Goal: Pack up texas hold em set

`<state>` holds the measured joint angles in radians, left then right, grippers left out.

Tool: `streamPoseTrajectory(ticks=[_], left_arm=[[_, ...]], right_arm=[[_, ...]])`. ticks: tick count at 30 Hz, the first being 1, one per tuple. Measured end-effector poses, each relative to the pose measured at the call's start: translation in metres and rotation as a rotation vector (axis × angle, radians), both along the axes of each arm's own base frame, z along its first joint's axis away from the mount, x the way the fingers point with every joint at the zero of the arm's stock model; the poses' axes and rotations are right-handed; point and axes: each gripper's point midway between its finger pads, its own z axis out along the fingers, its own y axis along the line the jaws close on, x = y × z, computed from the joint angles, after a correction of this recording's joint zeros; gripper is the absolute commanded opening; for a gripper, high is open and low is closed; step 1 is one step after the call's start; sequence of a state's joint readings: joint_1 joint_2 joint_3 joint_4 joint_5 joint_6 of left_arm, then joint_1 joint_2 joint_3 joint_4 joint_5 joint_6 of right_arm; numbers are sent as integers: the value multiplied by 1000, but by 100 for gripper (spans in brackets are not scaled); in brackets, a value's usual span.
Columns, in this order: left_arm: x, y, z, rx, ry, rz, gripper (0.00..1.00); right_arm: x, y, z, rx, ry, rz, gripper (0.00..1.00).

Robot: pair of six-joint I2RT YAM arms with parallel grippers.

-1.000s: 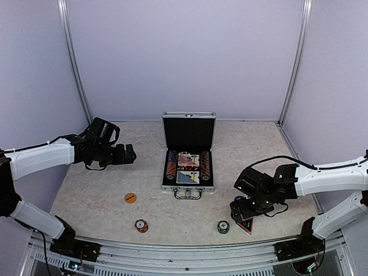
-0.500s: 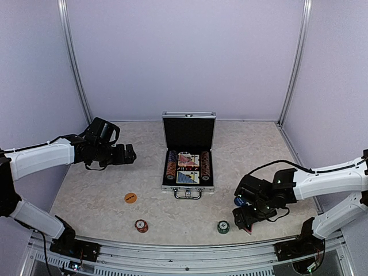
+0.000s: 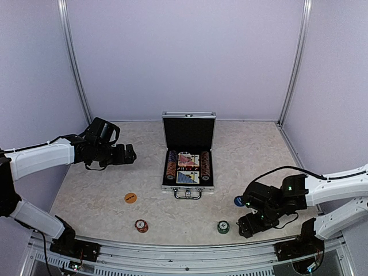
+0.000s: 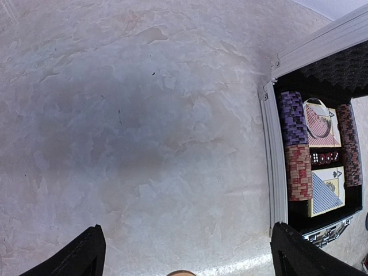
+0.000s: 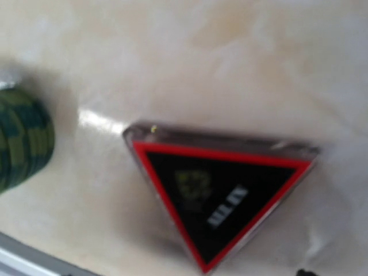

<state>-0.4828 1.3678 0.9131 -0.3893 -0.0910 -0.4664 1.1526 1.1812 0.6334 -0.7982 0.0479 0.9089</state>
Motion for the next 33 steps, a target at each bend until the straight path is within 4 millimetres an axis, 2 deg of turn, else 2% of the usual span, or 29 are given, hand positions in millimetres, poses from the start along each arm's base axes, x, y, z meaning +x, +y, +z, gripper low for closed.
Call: streamPoseTrajectory(ticks=[3,12,21,33], left_arm=[[0,0,0,0,0,0,99],[0,0,0,-1,0,-1,99],[0,0,0,-1,0,-1,99],[0,0,1,-1,-1,-1,99]], right_arm=[[-7,2,-4,13,23,4,67],[-8,3,-15,17,41,-39,54],[-5,12,-25,25,40,-56,32],[23,41,-25,3,-46,-66,30]])
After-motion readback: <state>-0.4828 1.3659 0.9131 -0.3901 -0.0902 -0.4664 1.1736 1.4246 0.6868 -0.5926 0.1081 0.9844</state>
